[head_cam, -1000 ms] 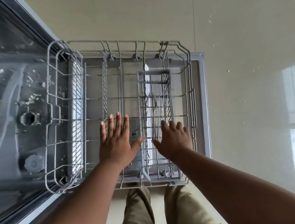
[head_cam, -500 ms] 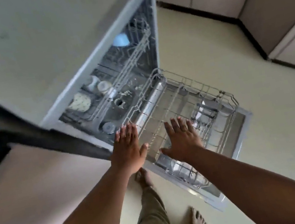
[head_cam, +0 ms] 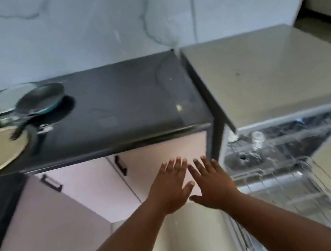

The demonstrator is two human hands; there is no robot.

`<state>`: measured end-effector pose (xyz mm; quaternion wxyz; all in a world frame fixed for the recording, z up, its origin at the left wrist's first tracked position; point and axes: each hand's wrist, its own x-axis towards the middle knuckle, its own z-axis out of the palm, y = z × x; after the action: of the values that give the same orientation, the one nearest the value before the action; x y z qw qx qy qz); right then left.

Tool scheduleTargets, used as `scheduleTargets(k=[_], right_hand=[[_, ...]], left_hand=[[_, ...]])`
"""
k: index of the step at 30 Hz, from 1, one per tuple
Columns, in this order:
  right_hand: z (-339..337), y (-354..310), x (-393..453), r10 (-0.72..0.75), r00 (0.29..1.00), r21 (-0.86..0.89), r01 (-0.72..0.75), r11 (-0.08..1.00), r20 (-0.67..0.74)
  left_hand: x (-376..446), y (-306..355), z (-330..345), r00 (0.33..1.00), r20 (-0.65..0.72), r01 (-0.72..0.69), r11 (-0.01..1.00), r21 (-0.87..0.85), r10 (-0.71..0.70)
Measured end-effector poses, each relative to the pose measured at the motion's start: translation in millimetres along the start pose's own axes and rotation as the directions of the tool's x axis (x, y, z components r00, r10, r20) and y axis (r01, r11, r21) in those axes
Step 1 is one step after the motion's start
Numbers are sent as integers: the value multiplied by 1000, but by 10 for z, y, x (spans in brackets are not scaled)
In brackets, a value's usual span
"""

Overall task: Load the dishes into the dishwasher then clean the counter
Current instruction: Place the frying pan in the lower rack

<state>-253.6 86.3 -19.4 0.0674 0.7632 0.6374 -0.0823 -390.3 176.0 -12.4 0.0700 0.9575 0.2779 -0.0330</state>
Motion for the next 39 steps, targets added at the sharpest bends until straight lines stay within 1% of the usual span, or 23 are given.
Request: scheduleTargets(k=[2, 4, 6, 8, 9, 14, 17, 19, 21, 23, 27, 29, 30, 32, 33, 36, 39], right_hand=[[-227, -345, 201, -75, 997, 40, 76, 996, -24], [-456, -657, 411, -155, 985, 56, 160, 986, -78], [-699, -963, 634, -227, 962, 19, 232, 972, -155], [-885, -1219, 895, -247, 944, -9, 251, 968, -218], [-1000, -1359, 1023, -244, 941, -17, 247, 969, -237], [-1529, -2122, 1676, -242, 944, -11, 246, 969, -226], [-1811, -2520, 2028, -271, 931, 1, 280, 960, -245], [-1948, -2730, 2204, -276, 926, 9, 288, 958, -257], [-2049, -2895, 2359, -252, 934, 61, 275, 960, -254], [-2133, -3036, 2532, -209, 948, 138, 247, 959, -241], [-2255, -3262, 2912, -123, 976, 362, 181, 915, -178], [-2312, -3356, 3123, -78, 992, 551, 117, 826, -94], [-2339, -3399, 3235, -62, 997, 650, 77, 756, -46], [-2346, -3496, 3473, -46, 997, 831, -32, 555, 69], [-2339, -3532, 3597, -36, 993, 883, -81, 463, 110], [-2283, -3605, 3969, -38, 973, 942, -209, 261, 227], [-2268, -3679, 4215, -101, 906, 911, -402, 95, 410]], left_hand=[[-165, -288, -182, 997, -74, 33, 999, 0, -33], [-305, -626, -381, 985, -151, 89, 996, -5, -88], [-420, -993, -584, 958, -230, 171, 985, -13, -170], [-543, -1380, -806, 920, -303, 255, 967, -14, -248], [-614, -1582, -904, 900, -324, 301, 954, -17, -290], [-904, -2698, -1251, 804, -384, 472, 880, -53, -455], [-1012, -3270, -1444, 752, -365, 565, 822, -73, -549], [-1033, -3576, -1495, 726, -369, 584, 804, -113, -580], [-1027, -3822, -1533, 700, -400, 593, 793, -135, -592], [-992, -4027, -1616, 691, -403, 607, 784, -125, -600], [-877, -4324, -1751, 686, -403, 618, 778, -116, -605], [-771, -4442, -1760, 683, -400, 617, 776, -132, -611], [-716, -4487, -1770, 681, -397, 622, 772, -131, -616], [-624, -4558, -1759, 692, -393, 619, 778, -109, -606], [-589, -4575, -1766, 697, -385, 619, 779, -103, -605], [-478, -4732, -1738, 676, -362, 653, 749, -109, -642], [-394, -4907, -1670, 631, -362, 705, 702, -103, -686]])
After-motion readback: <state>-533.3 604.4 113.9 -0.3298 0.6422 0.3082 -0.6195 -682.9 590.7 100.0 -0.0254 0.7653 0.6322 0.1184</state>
